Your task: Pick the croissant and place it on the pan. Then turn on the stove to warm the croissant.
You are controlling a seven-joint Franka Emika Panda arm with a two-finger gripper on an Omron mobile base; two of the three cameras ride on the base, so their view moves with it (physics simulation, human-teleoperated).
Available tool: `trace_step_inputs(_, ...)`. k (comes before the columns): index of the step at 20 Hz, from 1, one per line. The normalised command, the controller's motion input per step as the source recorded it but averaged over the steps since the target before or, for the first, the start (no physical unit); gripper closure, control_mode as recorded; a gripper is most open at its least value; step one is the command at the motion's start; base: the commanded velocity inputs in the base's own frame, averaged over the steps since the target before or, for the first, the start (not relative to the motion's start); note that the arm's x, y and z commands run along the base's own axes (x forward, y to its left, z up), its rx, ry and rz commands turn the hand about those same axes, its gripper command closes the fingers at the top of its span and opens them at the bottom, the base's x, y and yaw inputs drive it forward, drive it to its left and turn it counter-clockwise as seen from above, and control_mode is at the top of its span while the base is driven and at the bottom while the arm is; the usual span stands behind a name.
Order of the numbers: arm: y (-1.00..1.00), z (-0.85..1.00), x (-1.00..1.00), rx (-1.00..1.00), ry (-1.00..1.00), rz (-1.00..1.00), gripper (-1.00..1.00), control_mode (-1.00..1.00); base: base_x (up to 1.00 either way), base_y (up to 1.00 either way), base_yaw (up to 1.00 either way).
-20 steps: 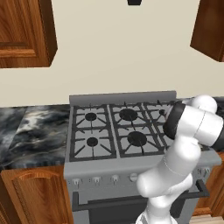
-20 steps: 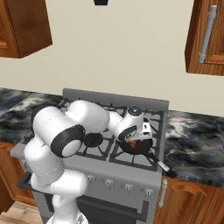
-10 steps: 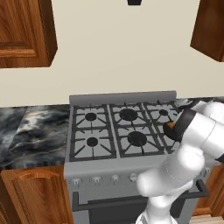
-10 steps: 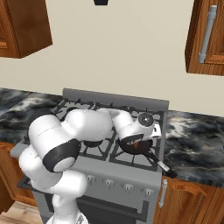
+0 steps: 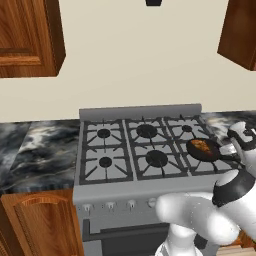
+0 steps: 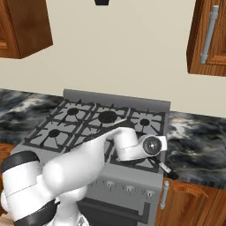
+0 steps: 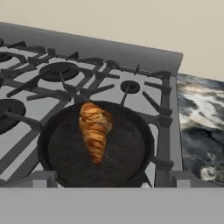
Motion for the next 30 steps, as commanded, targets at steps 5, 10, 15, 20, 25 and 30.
trace_step_inputs(5,0.00,0.43,-0.65,0.00,-0.17,0.00,-1.00,-1.00,0.00,0.00,0.00)
trace_step_inputs(10,0.00,0.32,-0.61,0.00,-0.14,0.00,-1.00,-1.00,0.00,0.00,0.00)
trace_step_inputs(15,0.00,0.09,-0.55,0.00,-0.13,0.00,-1.00,-1.00,0.00,0.00,0.00)
trace_step_inputs(20,0.00,0.00,-0.50,0.00,-0.10,0.00,-1.00,-1.00,0.00,0.00,0.00)
trace_step_inputs(25,0.00,0.00,-0.36,0.00,0.00,0.00,-1.00,-1.00,0.00,0.00,0.00)
trace_step_inputs(30,0.00,0.00,-0.28,0.00,-0.01,0.00,-1.00,-1.00,0.00,0.00,0.00)
